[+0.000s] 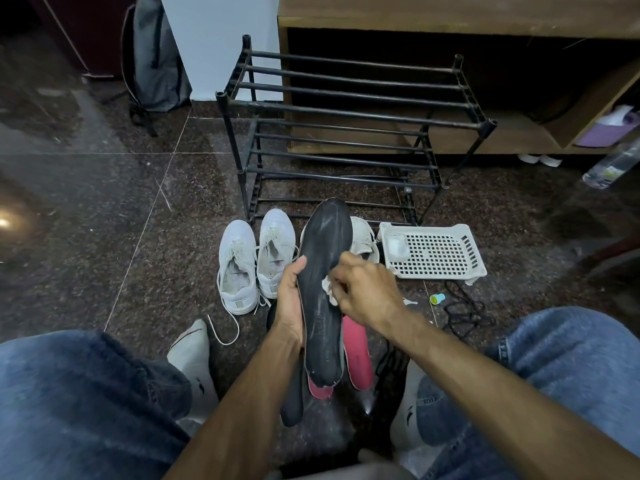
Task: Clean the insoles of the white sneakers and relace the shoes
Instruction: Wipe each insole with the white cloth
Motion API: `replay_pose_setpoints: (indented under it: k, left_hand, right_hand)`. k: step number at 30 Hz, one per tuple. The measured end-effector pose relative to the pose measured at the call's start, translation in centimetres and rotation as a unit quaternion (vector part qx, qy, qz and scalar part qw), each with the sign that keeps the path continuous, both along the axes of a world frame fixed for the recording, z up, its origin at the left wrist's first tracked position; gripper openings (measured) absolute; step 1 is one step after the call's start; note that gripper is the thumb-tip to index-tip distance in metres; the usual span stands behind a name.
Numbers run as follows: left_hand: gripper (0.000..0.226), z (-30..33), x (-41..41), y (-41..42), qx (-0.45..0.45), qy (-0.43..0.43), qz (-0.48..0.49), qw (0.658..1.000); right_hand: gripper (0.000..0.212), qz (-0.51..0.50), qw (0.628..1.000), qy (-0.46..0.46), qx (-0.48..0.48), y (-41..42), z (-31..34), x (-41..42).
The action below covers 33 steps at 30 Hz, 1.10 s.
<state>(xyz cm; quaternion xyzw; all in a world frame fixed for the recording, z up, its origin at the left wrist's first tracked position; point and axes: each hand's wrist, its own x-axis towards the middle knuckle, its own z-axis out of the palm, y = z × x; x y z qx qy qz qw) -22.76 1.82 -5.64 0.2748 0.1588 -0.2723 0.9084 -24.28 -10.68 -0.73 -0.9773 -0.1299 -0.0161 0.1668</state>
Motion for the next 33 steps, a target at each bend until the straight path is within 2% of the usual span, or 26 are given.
replay_pose_setpoints:
  k: [2,4,6,10,14,16,19,22,28,33]
  left_hand:
    - [0.055,-0.1,0.0,0.4,-0.021,0.006,0.01,1.0]
    - [0.067,-0.5,-0.2,0.4,-0.034,0.008,0.011,0.999]
    - [0.063,-0.6,-0.3,0.2,-0.028,0.006,0.024,0.999]
    - [0.047,0.0,-0.1,0.0,0.001,-0.01,0.04,0.999]
    - [0.058,0.1,-0.2,0.2,-0.064,0.0,0.037,0.997]
    - [0.062,-0.3,-0.1,0.3,-0.081,0.007,0.034,0.996]
    - [0.052,-0.3,0.0,0.1,-0.044,-0.019,0.045,0.998]
    - [0.047,0.0,0.1,-0.1,-0.013,-0.025,0.042,0.999]
    - [0.061,-1.0,0.2,0.3,-0.109,0.005,0.053,0.993]
    - [0.049,-0.3,-0.1,-0.1,-0.012,-0.014,0.05,0.999]
  right_hand:
    - [0.013,0.057,0.997,0.013,0.045,0.8,-0.2,-2.0]
    - [0.012,0.103,0.993,0.029,0.049,1.3,0.0,-3.9]
    - [0.014,0.086,0.995,0.031,0.03,1.0,0.1,-3.1]
    - [0.016,-0.036,0.998,-0.013,0.045,0.4,0.5,0.4]
    - [0.015,0.052,0.994,0.026,0.094,1.8,0.3,-3.1]
    - [0.013,0.076,0.993,0.038,0.085,1.7,0.4,-4.1]
    - [0.013,0.024,0.999,-0.003,0.048,1.0,0.7,-1.0]
    - [0.014,-0.026,0.998,-0.019,0.056,0.8,0.9,1.1]
    - [0.014,0.061,0.994,0.023,0.082,2.2,0.3,-4.4]
    - [0.017,-0.026,0.999,-0.001,0.038,0.7,0.7,1.1]
